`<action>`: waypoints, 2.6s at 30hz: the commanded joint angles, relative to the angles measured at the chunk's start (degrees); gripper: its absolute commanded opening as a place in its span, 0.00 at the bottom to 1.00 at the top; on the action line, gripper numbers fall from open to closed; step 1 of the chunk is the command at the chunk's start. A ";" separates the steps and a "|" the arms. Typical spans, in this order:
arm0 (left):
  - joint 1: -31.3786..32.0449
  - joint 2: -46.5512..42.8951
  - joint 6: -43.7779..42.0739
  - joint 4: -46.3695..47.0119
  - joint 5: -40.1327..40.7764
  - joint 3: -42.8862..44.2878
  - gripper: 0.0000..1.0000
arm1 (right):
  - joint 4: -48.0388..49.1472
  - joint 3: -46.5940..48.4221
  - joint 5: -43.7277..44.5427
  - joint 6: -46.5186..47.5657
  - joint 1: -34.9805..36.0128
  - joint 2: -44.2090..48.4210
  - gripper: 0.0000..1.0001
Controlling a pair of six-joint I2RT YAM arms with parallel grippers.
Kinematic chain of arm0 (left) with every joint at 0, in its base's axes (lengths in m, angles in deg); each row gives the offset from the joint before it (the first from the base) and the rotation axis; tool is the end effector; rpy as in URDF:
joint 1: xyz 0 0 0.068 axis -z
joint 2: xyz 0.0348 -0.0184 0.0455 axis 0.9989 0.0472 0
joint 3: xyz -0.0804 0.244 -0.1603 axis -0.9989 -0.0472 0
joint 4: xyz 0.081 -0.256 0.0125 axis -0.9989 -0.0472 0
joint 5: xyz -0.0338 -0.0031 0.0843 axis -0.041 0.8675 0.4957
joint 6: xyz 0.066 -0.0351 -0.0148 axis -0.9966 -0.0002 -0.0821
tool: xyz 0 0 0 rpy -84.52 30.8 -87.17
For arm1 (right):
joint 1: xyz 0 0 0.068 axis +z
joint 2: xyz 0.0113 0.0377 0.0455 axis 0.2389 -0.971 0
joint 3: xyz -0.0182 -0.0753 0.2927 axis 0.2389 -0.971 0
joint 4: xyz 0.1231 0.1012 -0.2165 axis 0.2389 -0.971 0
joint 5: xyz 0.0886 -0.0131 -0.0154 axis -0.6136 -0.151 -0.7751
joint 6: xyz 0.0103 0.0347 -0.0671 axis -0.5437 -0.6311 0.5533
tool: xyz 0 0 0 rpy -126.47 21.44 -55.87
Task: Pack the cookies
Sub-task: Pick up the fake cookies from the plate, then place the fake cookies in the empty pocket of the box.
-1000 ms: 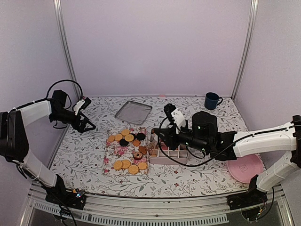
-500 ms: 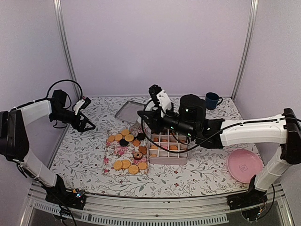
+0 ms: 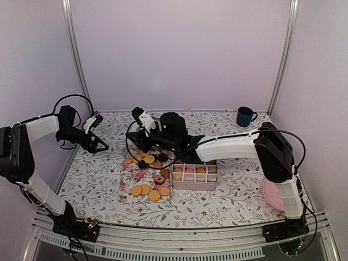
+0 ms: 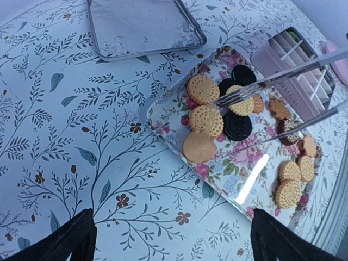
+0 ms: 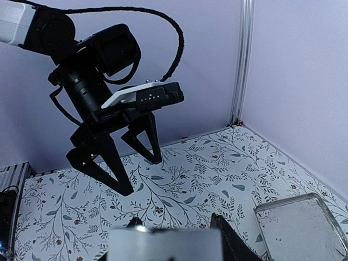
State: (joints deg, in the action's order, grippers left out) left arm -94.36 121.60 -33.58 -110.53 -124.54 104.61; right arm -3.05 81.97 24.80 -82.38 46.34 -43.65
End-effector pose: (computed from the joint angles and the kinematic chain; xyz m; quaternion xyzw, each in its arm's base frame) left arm 0.3155 -0.0026 0.2306 0.2853 0.8786 -0.2469 0.2927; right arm 0.2851 0.5066 0.2597 -0.4036 0.6093 0.3487 0.5868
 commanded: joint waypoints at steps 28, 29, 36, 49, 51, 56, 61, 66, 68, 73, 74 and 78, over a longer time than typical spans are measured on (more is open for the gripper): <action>-1.18 -2.12 -1.62 -0.86 0.67 -0.87 0.99 | 2.86 7.88 -7.66 -8.19 -3.08 -10.53 0.35; -1.17 -2.04 -1.58 -0.81 0.54 -0.89 0.99 | 2.92 7.45 -7.60 -8.17 -2.99 -10.10 0.33; -1.19 -2.12 -1.31 -0.86 0.21 -0.78 0.99 | 3.00 6.11 -6.74 -8.30 -2.73 -8.47 0.22; -1.19 -1.95 -0.93 -0.97 -0.40 0.00 0.99 | 5.19 0.47 -5.76 -9.48 -2.51 2.46 0.00; -1.19 -1.93 -0.92 -1.08 -0.55 0.22 0.99 | 5.49 -1.24 -5.41 -9.58 -2.59 4.31 0.00; -1.16 -1.83 -0.98 -1.59 -0.73 0.76 0.99 | 5.69 -7.92 -5.01 -9.02 -2.57 11.05 0.00; -1.10 -1.23 -1.06 -1.65 -1.68 1.14 0.99 | 4.33 -20.66 -1.92 -7.30 -2.60 24.73 0.00; -1.11 -0.19 -1.24 -1.66 -3.03 1.91 0.99 | -1.61 -33.76 2.24 -6.19 -2.60 38.61 0.00; -1.16 -0.02 -1.36 -1.57 -3.27 1.99 0.99 | -4.63 -37.33 3.58 -6.36 -2.62 43.51 0.00; -1.10 0.32 -1.45 -1.24 -3.06 2.00 0.99 | -9.95 -43.51 5.02 -7.73 -2.61 52.23 0.00; -1.10 0.39 -1.37 -1.21 -2.97 2.05 0.99 | -10.82 -44.09 5.12 -7.88 -2.60 53.06 0.00; -1.09 0.76 -1.10 -1.21 -2.76 2.52 0.99 | -13.37 -45.62 5.21 -7.94 -2.60 54.26 0.00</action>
State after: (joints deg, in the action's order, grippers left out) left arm -94.98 121.43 -34.44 -111.73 -126.55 105.39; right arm -13.04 37.68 28.49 -89.58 43.56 9.13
